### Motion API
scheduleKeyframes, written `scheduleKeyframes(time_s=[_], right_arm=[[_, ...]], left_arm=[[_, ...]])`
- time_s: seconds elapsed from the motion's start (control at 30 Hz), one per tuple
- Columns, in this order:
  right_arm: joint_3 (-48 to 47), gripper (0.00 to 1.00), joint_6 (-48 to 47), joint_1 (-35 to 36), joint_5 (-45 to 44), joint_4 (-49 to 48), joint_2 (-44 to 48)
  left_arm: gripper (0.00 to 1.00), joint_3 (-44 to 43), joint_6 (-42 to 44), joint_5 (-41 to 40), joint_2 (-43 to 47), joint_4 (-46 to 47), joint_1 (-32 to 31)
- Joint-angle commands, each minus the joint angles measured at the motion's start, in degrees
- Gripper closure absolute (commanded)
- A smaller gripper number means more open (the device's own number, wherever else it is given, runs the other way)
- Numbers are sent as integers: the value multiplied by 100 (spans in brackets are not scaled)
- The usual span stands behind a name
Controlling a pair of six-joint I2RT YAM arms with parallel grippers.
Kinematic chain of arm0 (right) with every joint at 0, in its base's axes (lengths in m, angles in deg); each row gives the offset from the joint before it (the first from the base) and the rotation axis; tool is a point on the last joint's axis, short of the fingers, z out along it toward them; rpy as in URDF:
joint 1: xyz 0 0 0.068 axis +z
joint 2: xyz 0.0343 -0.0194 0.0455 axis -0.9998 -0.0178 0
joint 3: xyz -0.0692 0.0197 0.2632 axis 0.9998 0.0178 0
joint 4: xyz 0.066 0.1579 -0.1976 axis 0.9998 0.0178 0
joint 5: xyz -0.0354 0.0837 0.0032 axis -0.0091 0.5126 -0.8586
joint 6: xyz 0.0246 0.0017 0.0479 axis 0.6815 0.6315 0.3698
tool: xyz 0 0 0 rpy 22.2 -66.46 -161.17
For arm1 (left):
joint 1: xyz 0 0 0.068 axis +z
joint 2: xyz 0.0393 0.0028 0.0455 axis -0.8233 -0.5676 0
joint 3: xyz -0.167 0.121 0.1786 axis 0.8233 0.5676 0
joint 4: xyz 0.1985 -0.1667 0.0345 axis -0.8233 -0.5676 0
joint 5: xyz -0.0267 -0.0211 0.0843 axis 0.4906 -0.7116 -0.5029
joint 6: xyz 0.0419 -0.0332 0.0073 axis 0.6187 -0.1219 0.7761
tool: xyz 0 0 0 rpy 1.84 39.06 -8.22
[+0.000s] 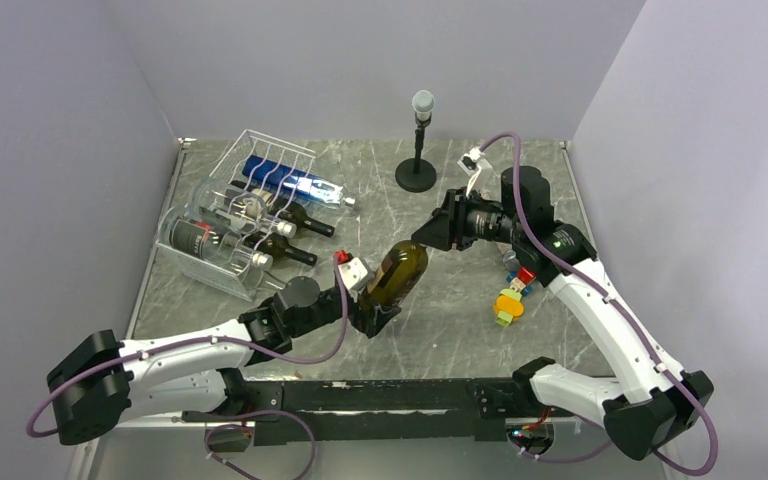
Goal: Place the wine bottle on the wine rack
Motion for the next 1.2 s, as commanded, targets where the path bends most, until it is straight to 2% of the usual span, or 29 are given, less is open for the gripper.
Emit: scheduleKeyframes(time_s=[0.0,0.13,0.17,0.23,0.33,0.37,0.43,0.5,0.57,0.6,0.63,0.67,0.9,1.17], right_arm=[[91,100,738,15,772,-1084,347],[403,100,1085,15,974,-1600,460],[472,100,1149,15,1038,-1675,471],[540,100,1201,15,1083,-1701,493],[580,100,1175,15,1075,-1576,501],[589,100,1139,15,1067,-1520,502],[606,100,1059,15,1042,-1427,509],[616,63,899,15,913,-1287,539],[631,25,623,15,385,-1053,659],[641,12,506,15,112,-930,754],[618,3,353,8,-129,-790,837],[564,1,185,6,-338,-650,899],[-65,0,-428,-2,-1175,323,1128],[-460,0,-1217,-2,-1767,611,1611]], left_arm=[[1,-9,495,-275,-138,448,-84],[1,34,454,-190,-178,557,-100],[10,54,440,-115,-165,614,-102],[39,56,488,-26,-128,656,-102],[96,-234,608,-118,-168,158,-102],[99,-374,641,-119,-223,-67,-102],[99,-627,734,-264,-363,-402,-115],[99,-797,1072,-537,-381,-548,-171],[99,-868,1343,-825,-285,-596,-258],[99,-904,1503,-971,-218,-608,-305],[99,-955,1678,-1086,-148,-683,-350],[99,-1024,1883,-1187,-88,-791,-407],[99,-1635,3494,-1952,424,-1698,-884],[99,-1989,4746,-1794,1038,-2601,-987]])
